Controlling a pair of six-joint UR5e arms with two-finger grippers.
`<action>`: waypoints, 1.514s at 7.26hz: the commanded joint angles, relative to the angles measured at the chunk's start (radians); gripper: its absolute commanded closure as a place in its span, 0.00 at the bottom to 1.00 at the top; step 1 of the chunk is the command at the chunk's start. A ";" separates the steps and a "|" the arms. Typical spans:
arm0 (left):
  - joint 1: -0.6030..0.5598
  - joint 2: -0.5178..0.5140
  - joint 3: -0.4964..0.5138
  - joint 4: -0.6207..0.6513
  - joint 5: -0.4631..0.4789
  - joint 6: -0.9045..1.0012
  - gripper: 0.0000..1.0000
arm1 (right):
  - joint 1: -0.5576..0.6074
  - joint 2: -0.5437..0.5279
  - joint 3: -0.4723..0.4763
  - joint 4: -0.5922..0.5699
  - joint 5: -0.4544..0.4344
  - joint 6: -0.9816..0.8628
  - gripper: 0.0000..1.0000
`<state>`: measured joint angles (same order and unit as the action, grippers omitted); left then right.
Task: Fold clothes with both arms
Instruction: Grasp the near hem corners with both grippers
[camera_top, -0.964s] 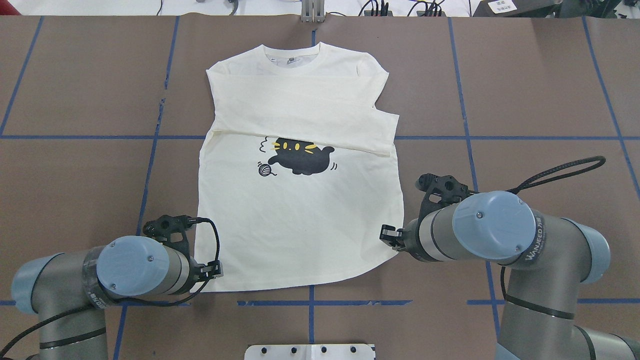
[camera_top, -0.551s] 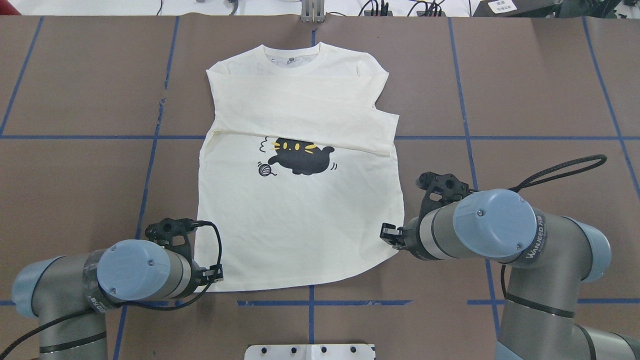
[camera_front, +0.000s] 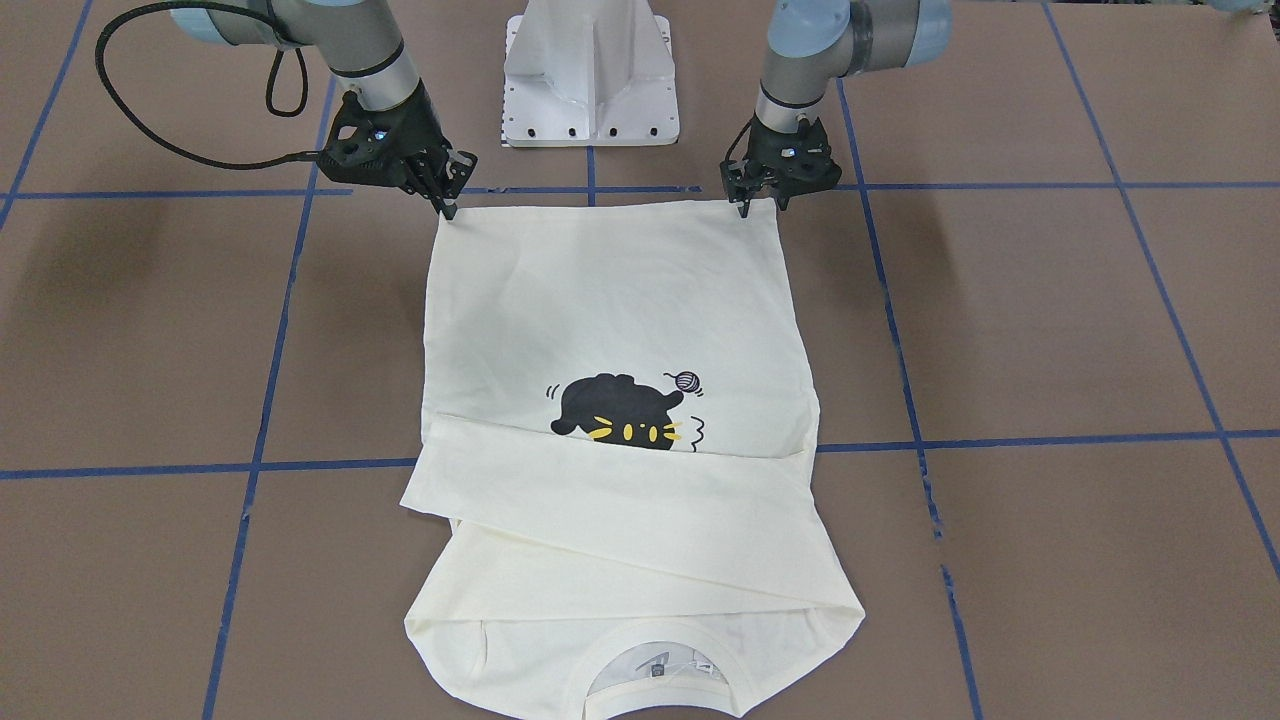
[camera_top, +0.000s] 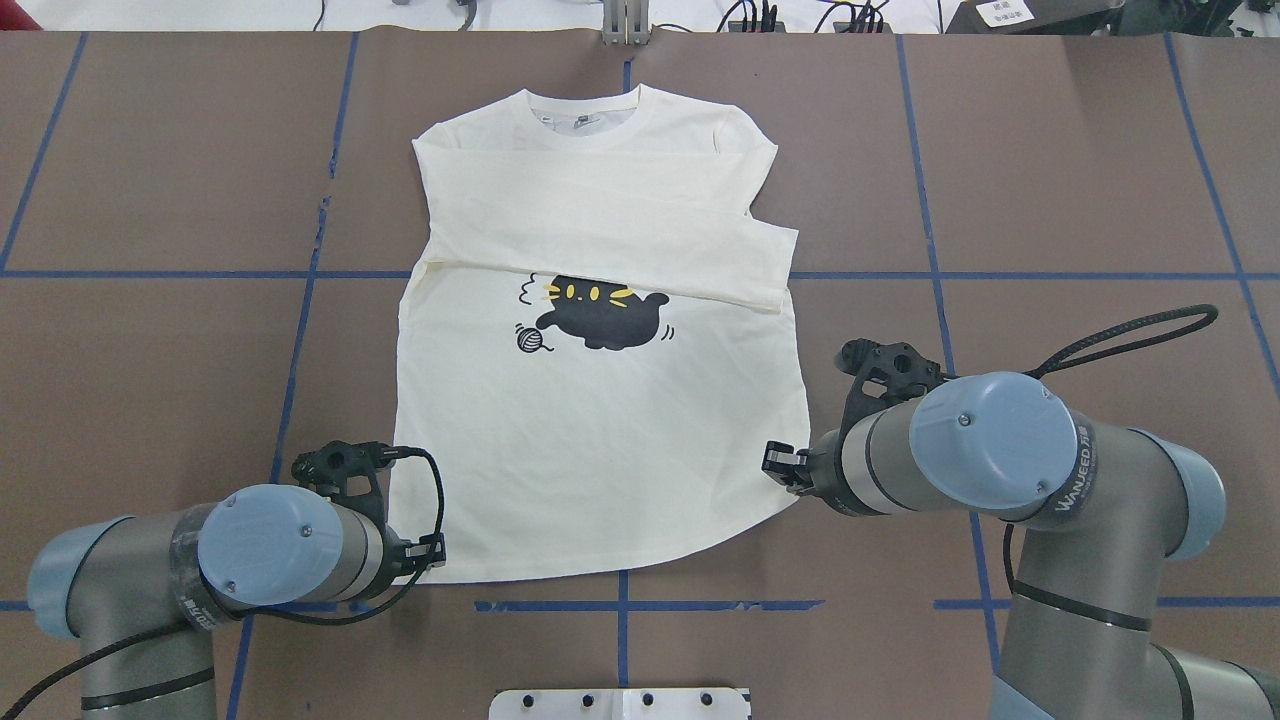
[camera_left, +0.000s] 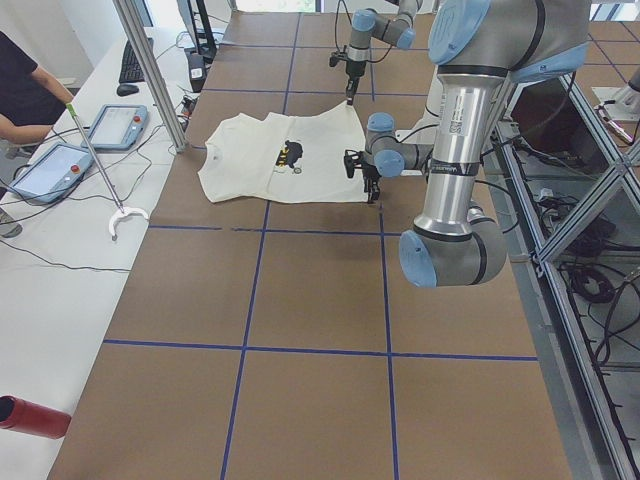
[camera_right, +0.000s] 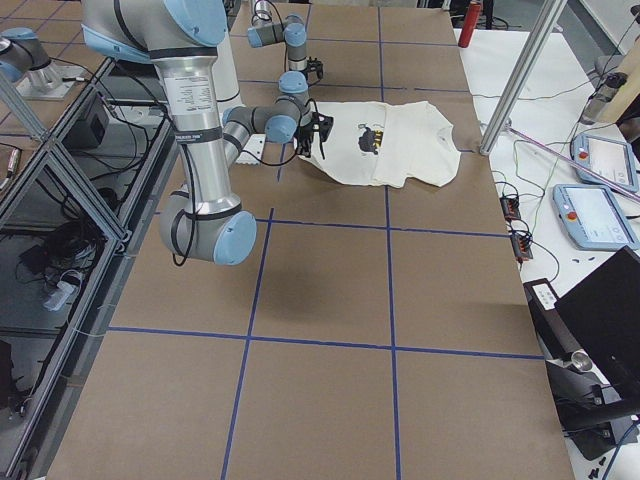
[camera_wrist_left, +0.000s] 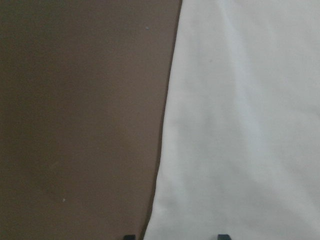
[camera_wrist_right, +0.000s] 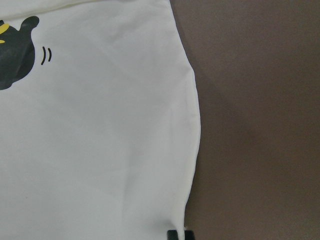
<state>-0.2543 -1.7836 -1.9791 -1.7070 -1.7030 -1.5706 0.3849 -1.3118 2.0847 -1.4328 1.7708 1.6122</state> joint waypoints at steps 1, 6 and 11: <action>0.000 0.001 0.000 0.001 0.009 0.000 0.48 | 0.003 0.000 0.000 0.000 0.001 0.000 1.00; 0.000 -0.003 -0.029 0.004 0.008 0.000 0.97 | 0.011 -0.001 0.000 0.000 0.002 0.000 1.00; 0.007 -0.003 -0.257 0.146 0.006 0.007 1.00 | 0.005 -0.208 0.243 -0.011 0.064 0.000 1.00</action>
<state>-0.2542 -1.7856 -2.1649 -1.6201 -1.6982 -1.5672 0.4017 -1.4482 2.2455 -1.4420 1.8069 1.6122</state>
